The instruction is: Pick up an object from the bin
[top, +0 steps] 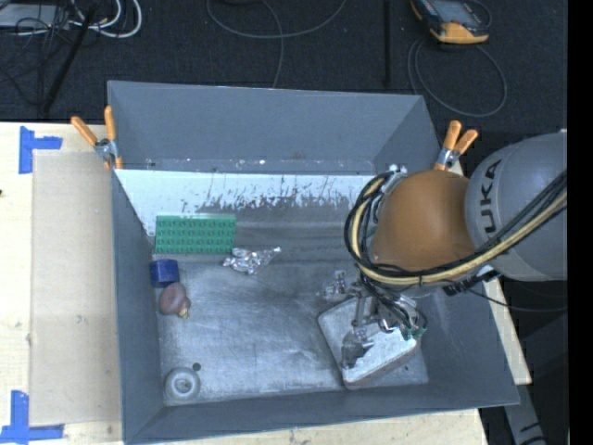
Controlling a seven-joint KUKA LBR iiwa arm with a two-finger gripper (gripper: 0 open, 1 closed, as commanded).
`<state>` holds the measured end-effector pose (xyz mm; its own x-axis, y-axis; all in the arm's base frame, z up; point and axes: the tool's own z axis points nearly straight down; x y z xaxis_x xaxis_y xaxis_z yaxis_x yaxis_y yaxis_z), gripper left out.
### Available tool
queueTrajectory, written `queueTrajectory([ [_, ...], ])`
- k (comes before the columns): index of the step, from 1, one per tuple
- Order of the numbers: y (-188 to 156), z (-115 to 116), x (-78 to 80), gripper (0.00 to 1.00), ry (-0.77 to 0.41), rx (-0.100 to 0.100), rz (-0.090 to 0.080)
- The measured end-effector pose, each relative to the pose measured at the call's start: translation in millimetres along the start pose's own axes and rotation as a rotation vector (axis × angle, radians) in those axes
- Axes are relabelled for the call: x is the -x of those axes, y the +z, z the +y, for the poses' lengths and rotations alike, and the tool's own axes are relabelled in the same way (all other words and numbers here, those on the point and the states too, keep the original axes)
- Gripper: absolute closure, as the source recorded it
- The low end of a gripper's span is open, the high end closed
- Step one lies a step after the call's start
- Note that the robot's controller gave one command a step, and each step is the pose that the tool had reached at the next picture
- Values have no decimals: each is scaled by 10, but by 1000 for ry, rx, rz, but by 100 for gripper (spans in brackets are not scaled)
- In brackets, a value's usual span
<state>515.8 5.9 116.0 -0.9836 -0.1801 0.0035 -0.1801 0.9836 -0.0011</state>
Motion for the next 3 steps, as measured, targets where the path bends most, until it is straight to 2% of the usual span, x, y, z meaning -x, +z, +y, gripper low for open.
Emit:
queueTrajectory([
  [1,272,-544,-103,0,-124,-1,-10],
  [2,393,-450,135,0,-895,-2,-13],
  [3,392,-452,129,100,-890,1,-12],
])
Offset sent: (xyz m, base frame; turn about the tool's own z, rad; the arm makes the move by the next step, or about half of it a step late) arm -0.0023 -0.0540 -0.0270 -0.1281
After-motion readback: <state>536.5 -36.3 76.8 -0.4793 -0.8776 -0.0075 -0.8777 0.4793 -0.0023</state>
